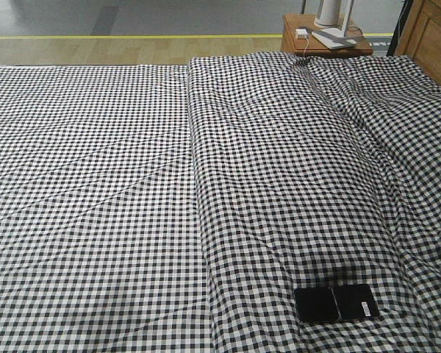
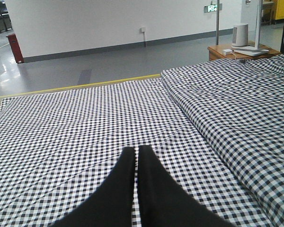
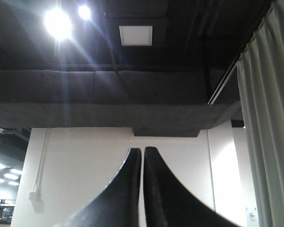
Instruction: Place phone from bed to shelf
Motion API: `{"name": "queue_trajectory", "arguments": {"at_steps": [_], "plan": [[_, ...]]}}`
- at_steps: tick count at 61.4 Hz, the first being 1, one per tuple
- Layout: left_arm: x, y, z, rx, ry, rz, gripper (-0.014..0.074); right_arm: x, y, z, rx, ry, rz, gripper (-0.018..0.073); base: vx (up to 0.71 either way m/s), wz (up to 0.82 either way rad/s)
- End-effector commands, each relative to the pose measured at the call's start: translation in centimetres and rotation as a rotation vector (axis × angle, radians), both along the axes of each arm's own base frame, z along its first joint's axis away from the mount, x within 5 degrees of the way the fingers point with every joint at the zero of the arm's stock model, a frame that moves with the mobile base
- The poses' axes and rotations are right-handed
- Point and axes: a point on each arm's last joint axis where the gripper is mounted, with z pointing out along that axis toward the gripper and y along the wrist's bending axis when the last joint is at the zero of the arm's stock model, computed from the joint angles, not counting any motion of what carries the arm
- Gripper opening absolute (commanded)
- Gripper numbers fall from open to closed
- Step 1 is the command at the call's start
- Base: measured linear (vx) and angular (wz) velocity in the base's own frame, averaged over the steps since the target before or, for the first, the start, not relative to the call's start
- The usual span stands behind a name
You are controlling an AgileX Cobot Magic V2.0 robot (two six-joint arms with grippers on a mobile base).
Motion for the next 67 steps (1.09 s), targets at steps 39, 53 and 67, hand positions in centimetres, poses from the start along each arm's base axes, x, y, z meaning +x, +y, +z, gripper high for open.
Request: {"name": "queue_trajectory", "arguments": {"at_steps": [39, 53, 67], "plan": [[-0.1, 0.0, 1.5, -0.017, -0.100, 0.003, 0.0001, 10.9, 0.6, 6.8, -0.042, 0.552, 0.002, 0.0276, 0.00, 0.00], [-0.1, 0.0, 1.5, -0.017, -0.100, 0.003, 0.0001, 12.2, 0.7, 5.3, -0.051, 0.698, 0.005, 0.0635, 0.00, 0.00], [-0.1, 0.0, 1.5, -0.017, -0.100, 0.003, 0.0001, 12.3, 0.7, 4.7, -0.059, 0.766, 0.005, 0.0721, 0.00, 0.00]]}}
